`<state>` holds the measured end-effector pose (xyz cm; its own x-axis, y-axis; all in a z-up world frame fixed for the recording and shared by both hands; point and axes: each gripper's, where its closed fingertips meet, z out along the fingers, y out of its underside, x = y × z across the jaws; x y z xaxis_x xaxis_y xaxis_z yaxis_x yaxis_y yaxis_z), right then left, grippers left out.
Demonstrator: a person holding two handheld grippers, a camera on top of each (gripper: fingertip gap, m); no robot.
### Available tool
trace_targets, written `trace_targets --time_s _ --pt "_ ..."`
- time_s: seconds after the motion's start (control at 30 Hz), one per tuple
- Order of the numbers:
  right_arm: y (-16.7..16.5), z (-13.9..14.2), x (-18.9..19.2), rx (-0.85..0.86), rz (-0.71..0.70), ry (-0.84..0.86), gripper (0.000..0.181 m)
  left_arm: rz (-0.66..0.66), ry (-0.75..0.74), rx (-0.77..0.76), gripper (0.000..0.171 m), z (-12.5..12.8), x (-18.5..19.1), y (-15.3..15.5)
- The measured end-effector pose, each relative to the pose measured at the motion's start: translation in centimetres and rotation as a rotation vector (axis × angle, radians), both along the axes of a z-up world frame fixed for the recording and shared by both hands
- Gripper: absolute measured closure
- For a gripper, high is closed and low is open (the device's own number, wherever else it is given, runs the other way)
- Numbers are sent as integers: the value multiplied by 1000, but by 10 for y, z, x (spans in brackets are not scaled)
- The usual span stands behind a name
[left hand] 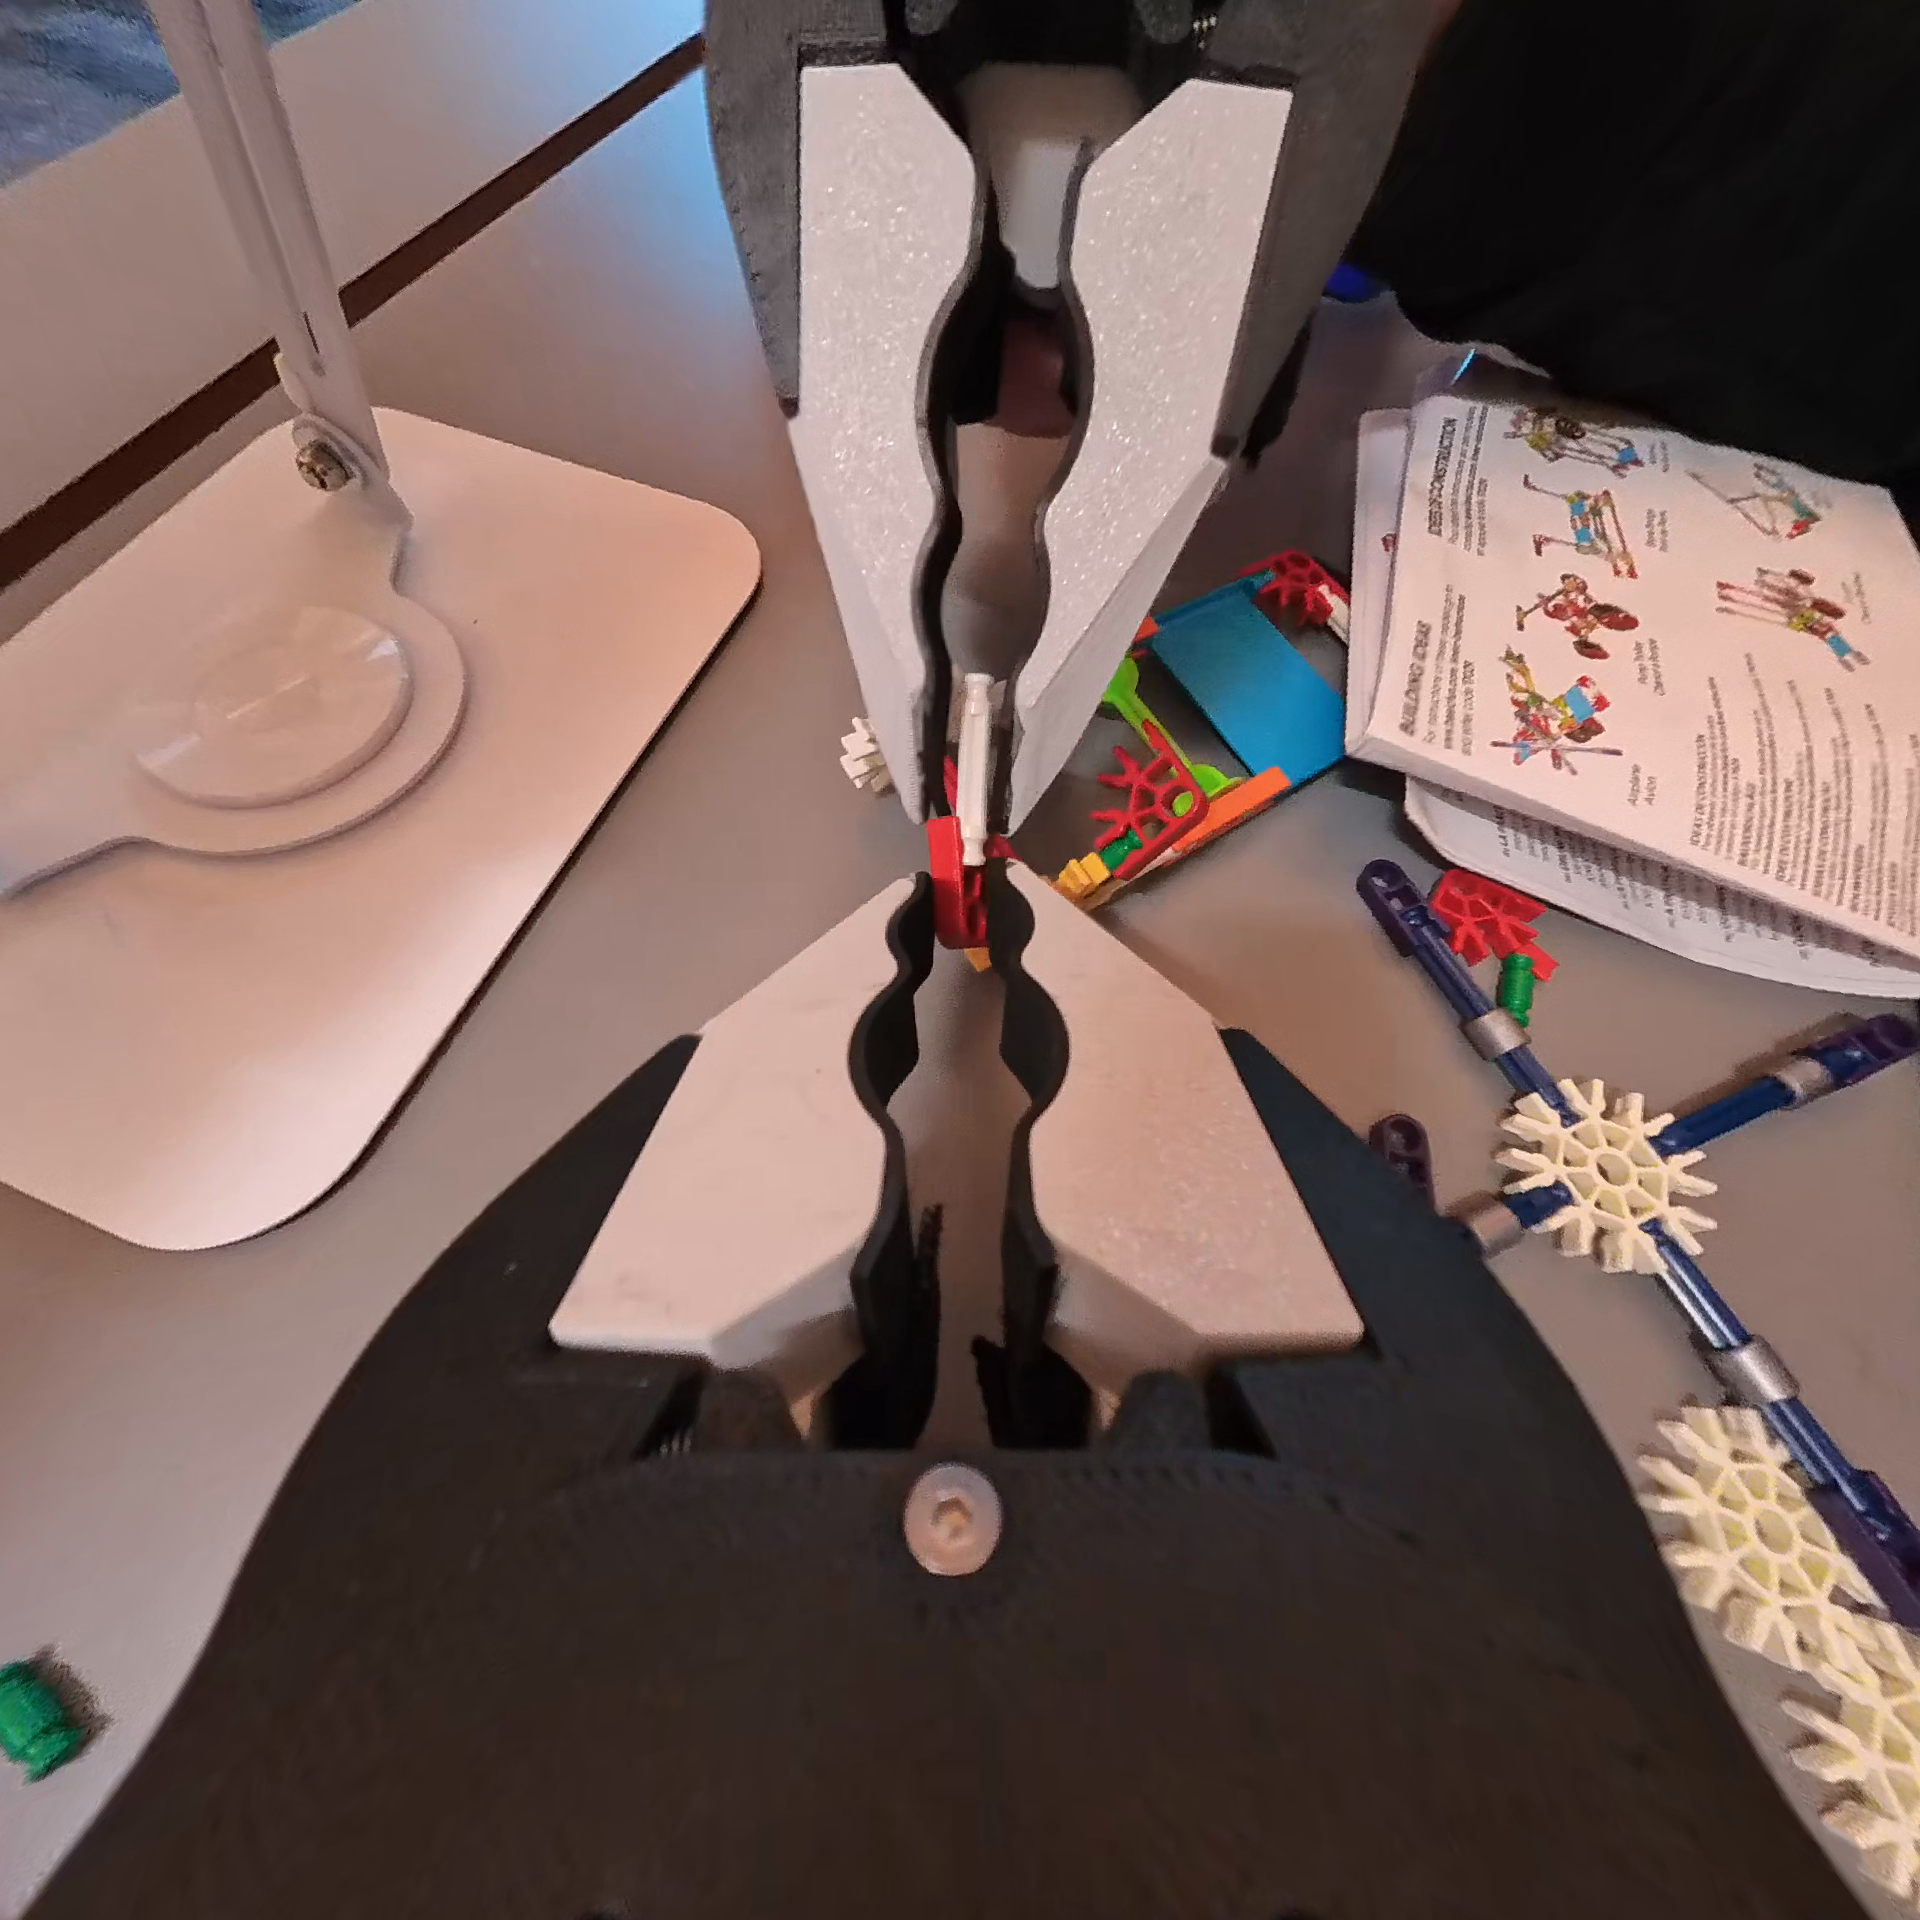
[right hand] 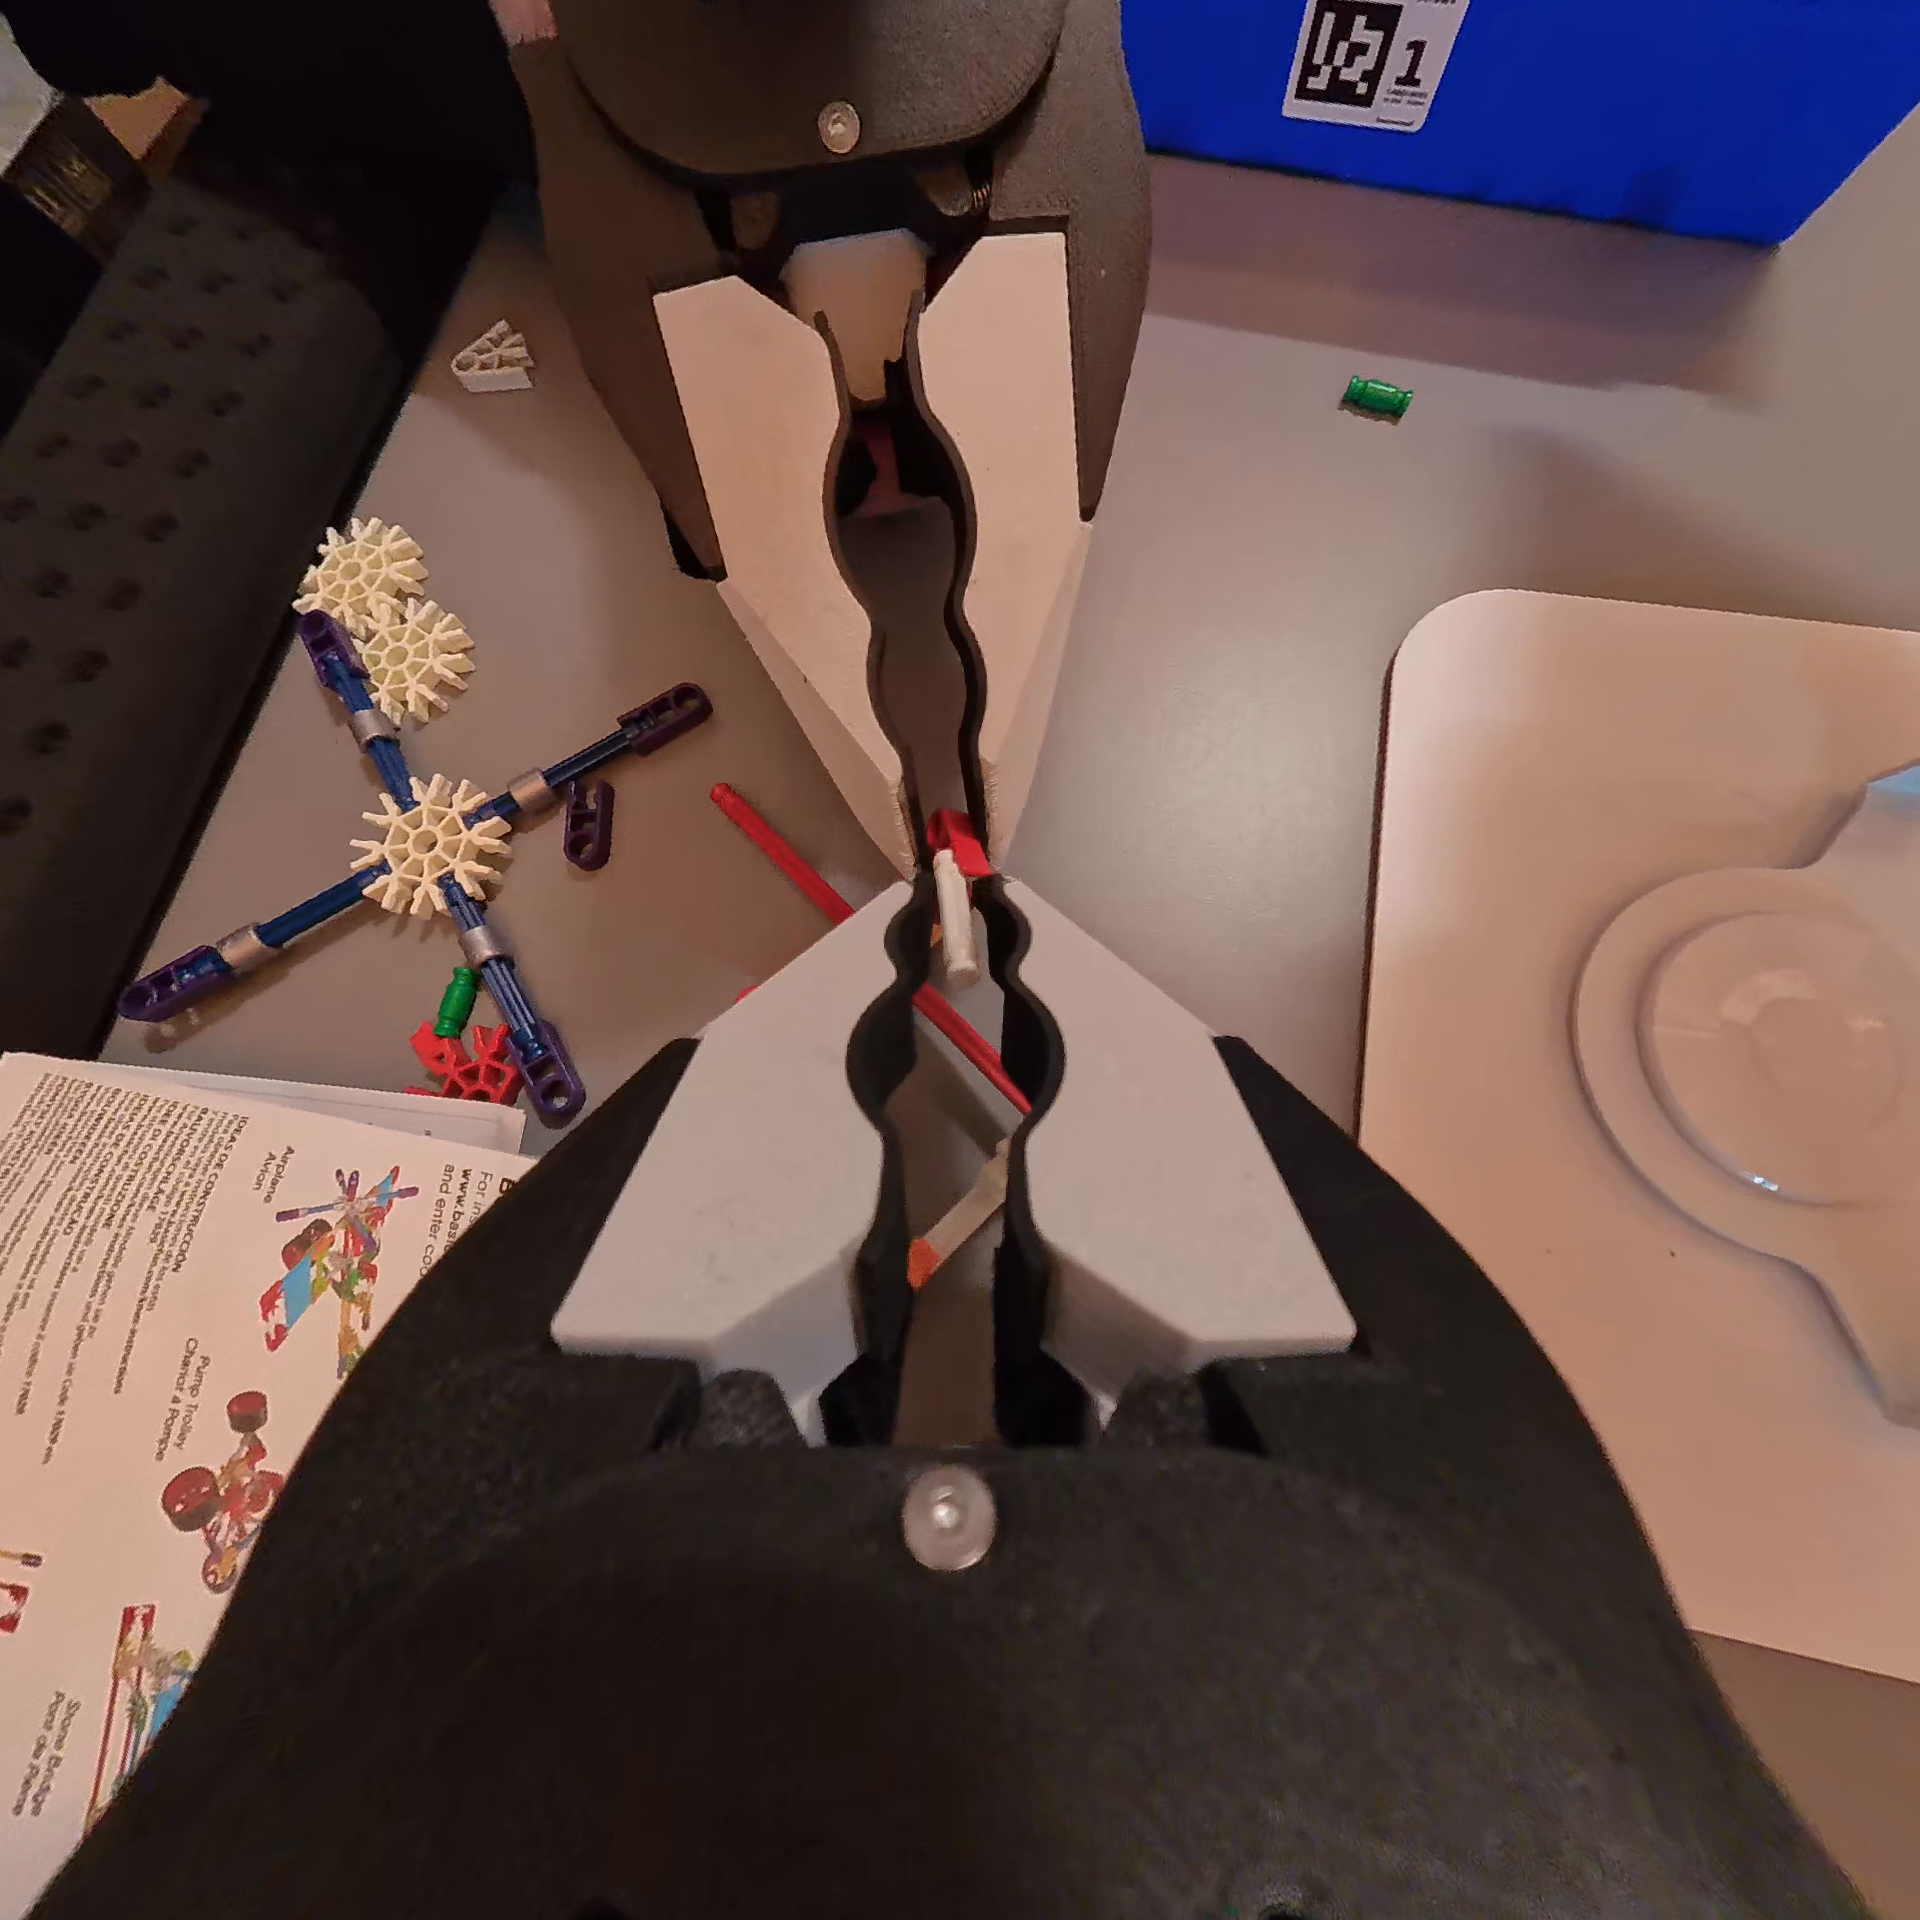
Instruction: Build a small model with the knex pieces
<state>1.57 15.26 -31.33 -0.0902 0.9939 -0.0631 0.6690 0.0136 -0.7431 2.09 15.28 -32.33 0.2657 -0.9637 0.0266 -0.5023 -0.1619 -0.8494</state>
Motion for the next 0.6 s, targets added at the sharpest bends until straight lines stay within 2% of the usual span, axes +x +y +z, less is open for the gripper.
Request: trace_targets --time_s 0.1,0.33,0.6 --pt "-2 -1 -1 -7 4 1 167 -23 11 25 164 1 2 -4" --pt "-7 -3 -2 -20 37 2 173 -45 42 87 165 0 2 -7" --pt "-1 -4 -4 51 23 -29 176 -21 69 150 166 1 2 -2"
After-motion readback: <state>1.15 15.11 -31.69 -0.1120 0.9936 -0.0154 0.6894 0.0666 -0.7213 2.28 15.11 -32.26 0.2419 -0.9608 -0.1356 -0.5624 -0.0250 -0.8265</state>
